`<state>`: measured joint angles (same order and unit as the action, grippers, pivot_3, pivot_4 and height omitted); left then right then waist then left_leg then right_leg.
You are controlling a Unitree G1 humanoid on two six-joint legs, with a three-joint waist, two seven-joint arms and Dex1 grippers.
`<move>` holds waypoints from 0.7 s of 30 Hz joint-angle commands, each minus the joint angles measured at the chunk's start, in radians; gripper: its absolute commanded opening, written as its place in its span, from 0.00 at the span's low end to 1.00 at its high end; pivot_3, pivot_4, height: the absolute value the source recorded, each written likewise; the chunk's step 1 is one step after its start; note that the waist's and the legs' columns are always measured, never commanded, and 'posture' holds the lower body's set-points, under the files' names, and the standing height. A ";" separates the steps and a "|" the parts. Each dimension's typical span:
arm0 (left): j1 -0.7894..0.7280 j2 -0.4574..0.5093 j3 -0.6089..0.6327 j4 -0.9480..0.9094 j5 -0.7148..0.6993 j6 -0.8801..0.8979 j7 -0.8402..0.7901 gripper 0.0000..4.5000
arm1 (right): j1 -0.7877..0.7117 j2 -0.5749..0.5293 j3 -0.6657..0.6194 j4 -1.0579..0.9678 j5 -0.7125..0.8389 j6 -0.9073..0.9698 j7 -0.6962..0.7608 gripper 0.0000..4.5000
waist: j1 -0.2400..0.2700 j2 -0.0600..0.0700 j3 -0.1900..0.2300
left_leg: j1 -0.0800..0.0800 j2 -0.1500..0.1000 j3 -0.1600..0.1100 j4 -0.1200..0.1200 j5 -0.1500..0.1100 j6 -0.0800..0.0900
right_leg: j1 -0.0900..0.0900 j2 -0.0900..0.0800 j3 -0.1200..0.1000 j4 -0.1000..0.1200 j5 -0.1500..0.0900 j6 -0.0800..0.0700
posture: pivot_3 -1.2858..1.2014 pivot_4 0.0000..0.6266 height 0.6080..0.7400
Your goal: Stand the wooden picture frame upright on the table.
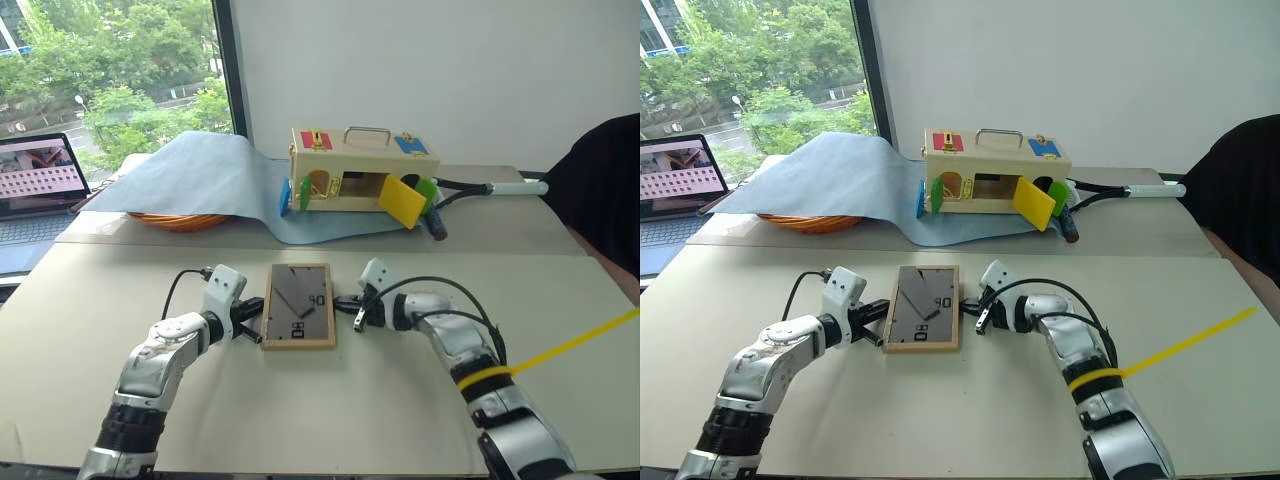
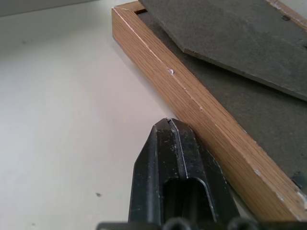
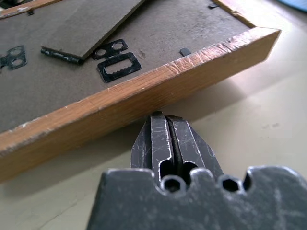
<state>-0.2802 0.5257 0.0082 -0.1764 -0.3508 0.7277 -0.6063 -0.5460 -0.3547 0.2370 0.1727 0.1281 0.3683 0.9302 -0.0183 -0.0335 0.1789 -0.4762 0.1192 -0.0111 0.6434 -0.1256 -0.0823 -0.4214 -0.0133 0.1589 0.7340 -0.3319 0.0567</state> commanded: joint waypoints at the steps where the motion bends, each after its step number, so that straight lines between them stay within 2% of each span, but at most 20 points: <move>1: 0.111 0.059 -0.050 -0.090 -0.053 0.088 -0.090 0.00 | 0.083 -0.033 0.030 -0.225 0.043 0.137 0.013 0.01 | -0.002 0.001 -0.001 | 0.000 0.000 0.000 0.000 0.000 0.000 | 0.000 0.000 0.000 0.000 0.000 0.000 | 0.52 0.24 0.47; 7: 0.164 0.135 -0.008 -0.090 -0.074 0.141 -0.107 0.00 | 0.096 -0.064 -0.002 -0.247 0.022 0.172 -0.042 0.01 | -0.002 0.003 -0.008 | 0.002 0.000 0.000 0.001 0.000 0.000 | 0.001 0.000 0.000 0.000 -0.004 0.006 | 0.52 0.24 0.47; 11: 0.178 0.191 0.093 -0.068 -0.154 0.203 -0.150 0.00 | 0.068 -0.121 -0.021 -0.188 -0.011 0.131 -0.050 0.01 | -0.006 0.003 -0.008 | 0.002 0.000 0.000 0.001 0.000 0.000 | 0.000 0.000 0.000 -0.001 -0.004 0.005 | 0.52 0.24 0.47; 14: 0.129 0.189 0.228 0.003 -0.197 0.237 -0.094 0.00 | 0.076 -0.192 -0.045 -0.205 0.004 0.132 -0.015 0.01 | -0.007 0.003 -0.008 | 0.002 0.000 0.000 0.000 0.000 0.000 | 0.000 0.000 0.000 0.000 -0.005 0.004 | 0.52 0.24 0.47; 16: 0.117 0.224 0.248 -0.015 -0.201 0.310 -0.063 0.00 | 0.088 -0.227 -0.057 -0.222 0.013 0.128 -0.001 0.01 | -0.007 0.003 -0.008 | 0.002 0.000 -0.001 0.000 0.000 0.000 | -0.001 0.000 -0.001 0.000 -0.005 0.004 | 0.52 0.24 0.47; 17: 0.105 0.240 0.259 -0.025 -0.231 0.393 -0.060 0.00 | 0.093 -0.240 -0.061 -0.231 0.017 0.118 0.006 0.01 | -0.009 0.003 -0.008 | 0.002 0.000 -0.001 0.000 0.000 0.000 | 0.000 0.000 -0.001 0.000 -0.005 0.004 | 0.52 0.24 0.47; 18: 0.076 0.234 0.310 -0.019 -0.318 0.520 -0.076 0.00 | 0.102 -0.258 -0.064 -0.251 0.024 0.099 0.022 0.01 | -0.012 0.003 -0.008 | 0.002 0.000 -0.001 0.000 0.000 0.000 | 0.000 0.000 -0.001 0.000 -0.005 0.004 | 0.52 0.24 0.47; 19: 0.037 0.235 0.359 0.008 -0.424 0.675 -0.131 0.11 | 0.115 -0.275 -0.064 -0.275 0.030 0.070 0.046 0.00 | -0.014 0.003 -0.008 | 0.001 0.000 -0.001 0.000 0.000 0.000 | 0.000 0.000 -0.001 0.000 -0.005 0.004 | 0.52 0.24 0.47; 20: 0.008 0.234 0.396 0.026 -0.499 0.792 -0.170 0.13 | 0.126 -0.289 -0.063 -0.301 0.036 0.053 0.065 0.00 | -0.017 0.003 -0.008 | 0.001 0.000 -0.001 0.000 0.000 0.000 | -0.001 0.000 -0.001 0.000 -0.006 0.004 | 0.52 0.24 0.47; 21: -0.006 0.239 0.409 0.052 -0.578 0.857 -0.189 0.21 | 0.136 -0.298 -0.056 -0.325 0.038 0.031 0.081 0.00 | -0.021 0.002 -0.008 | 0.000 0.000 -0.001 0.000 0.000 0.000 | -0.002 0.000 -0.001 0.000 -0.006 0.004 | 0.52 0.24 0.47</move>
<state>-0.2559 0.7542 0.3564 -0.1537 -0.7559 1.3825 -0.7335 -0.4152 -0.6321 0.1883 -0.0691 0.1422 0.4630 0.9673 -0.0390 -0.0310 0.1711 -0.4768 0.1193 -0.0130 0.6430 -0.1257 -0.0821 -0.4233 -0.0132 0.1566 0.7340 -0.3380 0.0614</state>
